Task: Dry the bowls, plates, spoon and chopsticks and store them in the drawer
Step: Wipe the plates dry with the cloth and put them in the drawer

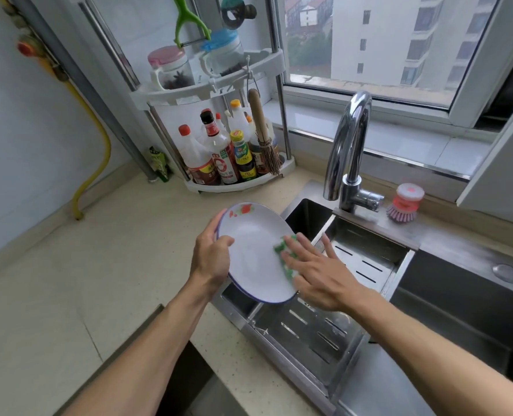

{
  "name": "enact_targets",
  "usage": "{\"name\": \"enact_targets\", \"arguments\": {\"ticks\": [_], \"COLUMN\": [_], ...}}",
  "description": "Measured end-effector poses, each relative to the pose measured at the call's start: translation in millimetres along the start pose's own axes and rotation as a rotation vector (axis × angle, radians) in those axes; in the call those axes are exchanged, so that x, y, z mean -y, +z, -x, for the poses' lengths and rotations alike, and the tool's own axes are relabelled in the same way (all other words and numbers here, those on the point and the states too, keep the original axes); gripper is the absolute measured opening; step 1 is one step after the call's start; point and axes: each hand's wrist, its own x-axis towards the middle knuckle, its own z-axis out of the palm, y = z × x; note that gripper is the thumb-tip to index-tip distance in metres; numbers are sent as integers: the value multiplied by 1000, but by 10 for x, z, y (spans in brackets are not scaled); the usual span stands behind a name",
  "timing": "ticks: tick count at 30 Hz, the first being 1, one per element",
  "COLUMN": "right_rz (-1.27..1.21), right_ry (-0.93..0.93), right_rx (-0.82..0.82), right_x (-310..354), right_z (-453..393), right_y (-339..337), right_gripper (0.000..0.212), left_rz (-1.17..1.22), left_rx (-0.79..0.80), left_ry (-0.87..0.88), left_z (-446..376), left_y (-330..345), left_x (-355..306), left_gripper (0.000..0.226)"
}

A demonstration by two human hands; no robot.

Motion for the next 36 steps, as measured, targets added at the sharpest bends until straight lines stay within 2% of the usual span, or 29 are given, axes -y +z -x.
{"name": "enact_targets", "arguments": {"ticks": [2,6,9,12,15,18,20,22,24,27,29,31,34,36], "right_rz": [-37,-525,-654,-606,-369,-79,53,109,25,-381,-550,-472,-243,-196], "right_ry": [14,-61,-182,-303,-317,-200,-92,3,14,-50,-65,-101,-166,-168], "right_rx": [-23,-100,-47,25,0,-111,-153,-113,-33,4,-1,-105,-362,-437], "right_x": [47,476,752,739,626,413,202,28,-16,164,321,357,263,203], "right_z": [-93,-247,-150,-18,-98,-216,-220,-154,-84,88,210,261,199,169], "right_y": [-57,-204,-319,-370,-329,-274,-258,-228,-192,-172,-151,-64,100,113], "right_gripper": [57,58,56,61,68,78,80,71,58,48,49,51,40,34], "left_rz": [52,189,293,321,270,180,149,121,90,46,38,73,94,104], "left_rx": [59,238,222,206,221,255,208,123,34,-119,-202,-200,-34,59], "left_ry": [-57,-164,-199,-207,-200,-142,-93,-47,6,24,-4,-35,-128,-222], "left_z": [-6,26,7,-26,-20,-2,17,17,-1,-39,-52,-83,-109,-142], "left_y": [-15,76,76,29,30,80,86,78,83,162,198,208,166,144], "left_x": [-2,79,110,95,73,56,31,-4,-25,-34,-34,-22,-50,-94], "left_gripper": [43,29,30,36,37,33,32,30,30,33,36,38,34,30]}}
